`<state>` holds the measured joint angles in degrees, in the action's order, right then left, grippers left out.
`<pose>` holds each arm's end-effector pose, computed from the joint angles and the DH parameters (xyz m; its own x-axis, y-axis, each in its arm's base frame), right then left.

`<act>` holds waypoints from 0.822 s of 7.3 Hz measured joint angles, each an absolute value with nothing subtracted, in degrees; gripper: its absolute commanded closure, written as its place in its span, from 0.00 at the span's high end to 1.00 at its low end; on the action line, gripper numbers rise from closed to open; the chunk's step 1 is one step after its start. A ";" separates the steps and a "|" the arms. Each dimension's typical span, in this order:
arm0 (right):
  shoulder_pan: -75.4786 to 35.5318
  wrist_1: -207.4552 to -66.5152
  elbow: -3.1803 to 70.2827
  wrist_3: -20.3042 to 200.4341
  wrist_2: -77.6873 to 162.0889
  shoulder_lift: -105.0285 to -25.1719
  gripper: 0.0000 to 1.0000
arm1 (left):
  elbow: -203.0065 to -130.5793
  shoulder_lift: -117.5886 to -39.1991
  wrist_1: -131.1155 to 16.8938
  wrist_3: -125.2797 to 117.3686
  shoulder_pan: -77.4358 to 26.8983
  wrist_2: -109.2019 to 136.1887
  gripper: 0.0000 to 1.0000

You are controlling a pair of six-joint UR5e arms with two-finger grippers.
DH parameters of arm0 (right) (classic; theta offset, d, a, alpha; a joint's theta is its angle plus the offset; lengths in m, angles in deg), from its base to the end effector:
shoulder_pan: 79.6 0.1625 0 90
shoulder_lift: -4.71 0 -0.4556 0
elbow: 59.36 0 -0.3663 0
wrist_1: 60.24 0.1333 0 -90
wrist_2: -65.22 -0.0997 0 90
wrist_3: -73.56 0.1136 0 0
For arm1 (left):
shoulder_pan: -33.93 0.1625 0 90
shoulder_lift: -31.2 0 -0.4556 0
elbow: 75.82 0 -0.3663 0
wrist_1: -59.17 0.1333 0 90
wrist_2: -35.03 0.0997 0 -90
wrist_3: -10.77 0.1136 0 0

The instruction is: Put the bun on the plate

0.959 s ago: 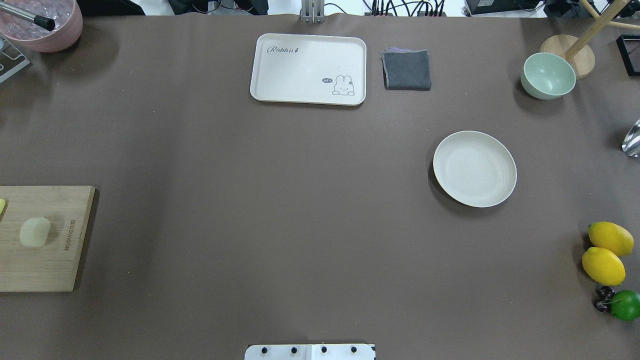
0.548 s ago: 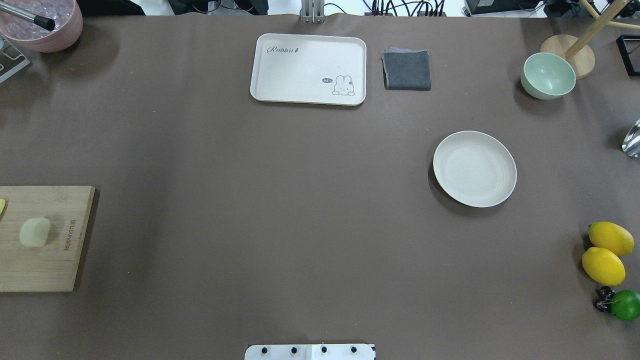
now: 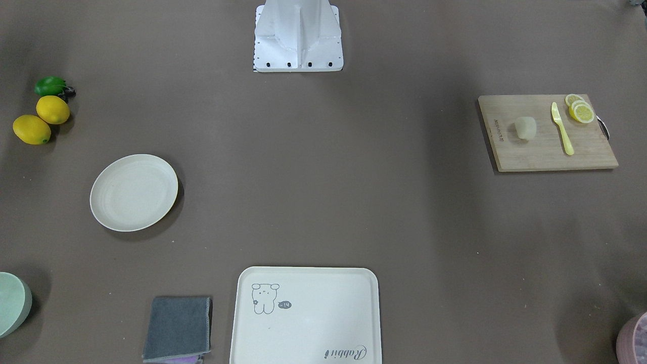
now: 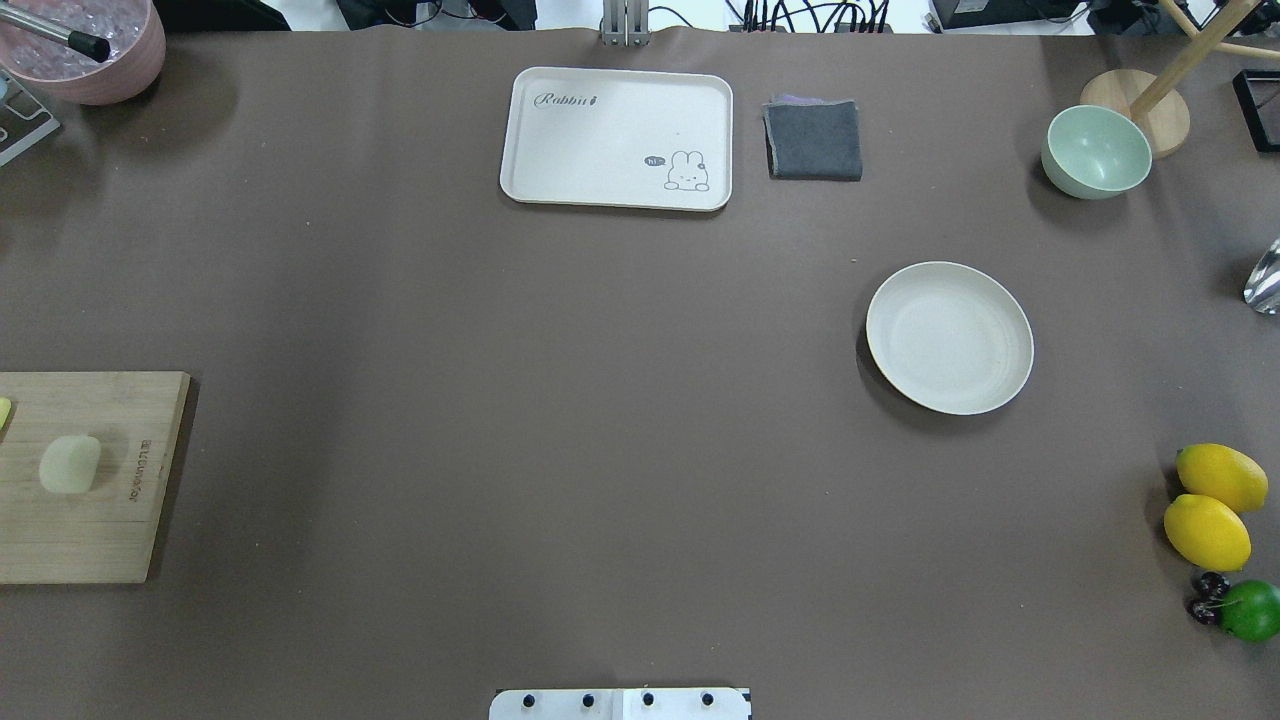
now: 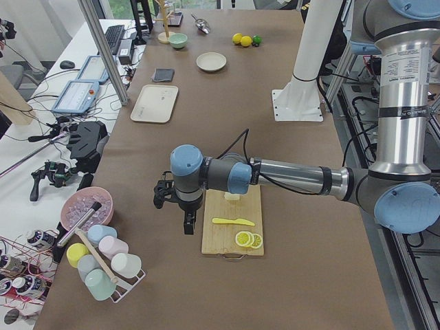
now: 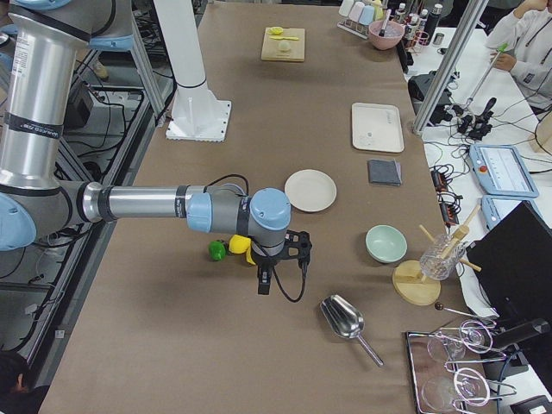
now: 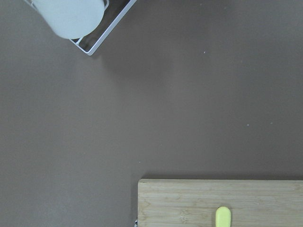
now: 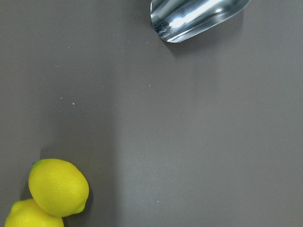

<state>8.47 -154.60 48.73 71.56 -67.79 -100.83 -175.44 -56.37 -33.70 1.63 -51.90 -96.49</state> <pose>0.0443 -0.3426 0.6713 0.7299 -0.0380 0.6825 0.0592 0.9982 -0.0078 -0.0246 -0.4601 0.6382 0.7403 0.0118 -0.6722 0.0466 0.9965 0.0688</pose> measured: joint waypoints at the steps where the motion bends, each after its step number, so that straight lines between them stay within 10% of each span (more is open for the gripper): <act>1: 8.47 -151.67 48.53 71.60 -68.07 -101.00 1.00 | -175.67 -57.87 -35.56 0.82 -51.93 -96.89 0.98; 6: 8.29 -141.38 48.88 75.82 -69.11 -99.20 1.00 | -176.18 -60.27 -48.24 -0.22 -52.08 -102.63 0.98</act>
